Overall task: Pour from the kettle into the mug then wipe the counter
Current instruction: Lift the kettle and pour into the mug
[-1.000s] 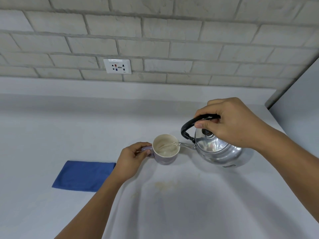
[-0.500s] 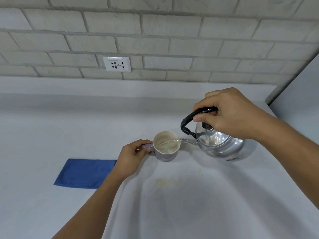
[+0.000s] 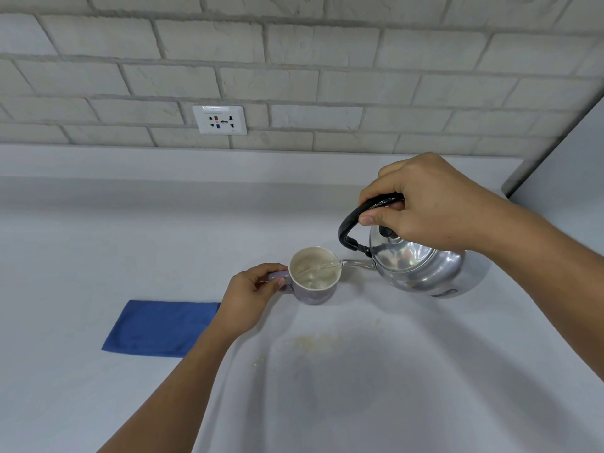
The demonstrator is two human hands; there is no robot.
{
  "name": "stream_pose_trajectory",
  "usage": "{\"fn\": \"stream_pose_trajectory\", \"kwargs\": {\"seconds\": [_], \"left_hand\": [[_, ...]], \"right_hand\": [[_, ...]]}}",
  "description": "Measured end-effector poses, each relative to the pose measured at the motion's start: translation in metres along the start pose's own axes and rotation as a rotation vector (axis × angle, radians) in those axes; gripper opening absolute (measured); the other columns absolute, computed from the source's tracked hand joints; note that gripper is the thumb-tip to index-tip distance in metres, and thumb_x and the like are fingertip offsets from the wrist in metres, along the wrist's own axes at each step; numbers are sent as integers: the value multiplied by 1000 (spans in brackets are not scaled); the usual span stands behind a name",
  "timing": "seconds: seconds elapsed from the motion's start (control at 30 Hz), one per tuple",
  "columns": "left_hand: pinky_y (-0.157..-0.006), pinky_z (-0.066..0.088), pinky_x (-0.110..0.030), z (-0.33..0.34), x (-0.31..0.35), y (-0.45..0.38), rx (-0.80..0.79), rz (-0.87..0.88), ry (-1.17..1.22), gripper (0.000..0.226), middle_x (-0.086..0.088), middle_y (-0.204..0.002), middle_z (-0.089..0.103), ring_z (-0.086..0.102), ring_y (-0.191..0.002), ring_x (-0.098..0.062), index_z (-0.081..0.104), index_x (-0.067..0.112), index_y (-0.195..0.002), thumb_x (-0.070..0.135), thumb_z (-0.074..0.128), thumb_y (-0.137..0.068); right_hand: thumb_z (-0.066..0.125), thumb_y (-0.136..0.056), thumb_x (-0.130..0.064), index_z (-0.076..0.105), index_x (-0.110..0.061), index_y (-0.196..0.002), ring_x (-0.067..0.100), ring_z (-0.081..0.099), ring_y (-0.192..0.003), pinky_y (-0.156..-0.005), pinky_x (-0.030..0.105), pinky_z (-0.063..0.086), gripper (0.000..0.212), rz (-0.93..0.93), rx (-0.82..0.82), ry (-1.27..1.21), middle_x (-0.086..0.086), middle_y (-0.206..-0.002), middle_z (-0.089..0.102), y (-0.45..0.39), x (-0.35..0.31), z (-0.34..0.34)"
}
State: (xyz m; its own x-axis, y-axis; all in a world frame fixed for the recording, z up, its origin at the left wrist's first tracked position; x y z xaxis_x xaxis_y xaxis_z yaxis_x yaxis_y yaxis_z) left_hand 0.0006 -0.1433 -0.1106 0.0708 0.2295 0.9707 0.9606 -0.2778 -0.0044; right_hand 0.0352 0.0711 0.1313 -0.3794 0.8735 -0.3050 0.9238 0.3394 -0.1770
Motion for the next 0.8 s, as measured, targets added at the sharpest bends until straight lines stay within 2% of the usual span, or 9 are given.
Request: {"fn": "stream_pose_trajectory", "kwargs": {"seconds": [0.33,0.53,0.63,0.8], "left_hand": [[-85,55,-16,0,-5,-1,-1,-26,19,23,9,-103,81,76,-94,-9,77,20,-113,5,66,-98],[-79,53,-10,1,-1,0,-11,-18,35,27,13,-103,80,76,-92,-5,76,25,-109,3,66,-98],[-80,53,-11,1,0,0,-12,-12,30,27,12,-104,80,76,-93,-5,76,25,-109,3,66,-98],[-81,54,-12,1,-3,-1,-11,-20,21,24,10,-104,80,76,-94,-7,76,19,-113,4,65,-98]], "right_hand": [[75,-86,-38,79,-32,-91,4,56,-73,-64,28,46,9,14,-19,15,-12,-74,63,-4,-3,-2],[74,-86,-40,78,-32,-92,3,56,-72,-65,30,48,11,9,-36,44,-13,-75,62,-8,-7,-2],[74,-86,-41,78,-32,-92,3,56,-73,-63,27,44,12,-2,-42,63,-14,-75,61,-10,-9,-1],[72,-87,-43,77,-32,-92,3,55,-73,-65,32,47,13,-13,-61,105,-13,-74,60,-12,-13,1]]}}
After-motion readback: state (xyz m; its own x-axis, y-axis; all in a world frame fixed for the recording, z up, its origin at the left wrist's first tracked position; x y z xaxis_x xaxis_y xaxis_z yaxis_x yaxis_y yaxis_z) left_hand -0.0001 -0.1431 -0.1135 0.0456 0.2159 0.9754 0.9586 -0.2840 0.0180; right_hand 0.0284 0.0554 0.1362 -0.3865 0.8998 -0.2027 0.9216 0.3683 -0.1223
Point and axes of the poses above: each hand's wrist, its own y-axis away from the middle knuckle, its own z-axis out of the palm, x = y × z, the point moved 10 cm from there along -y, towards the middle knuckle
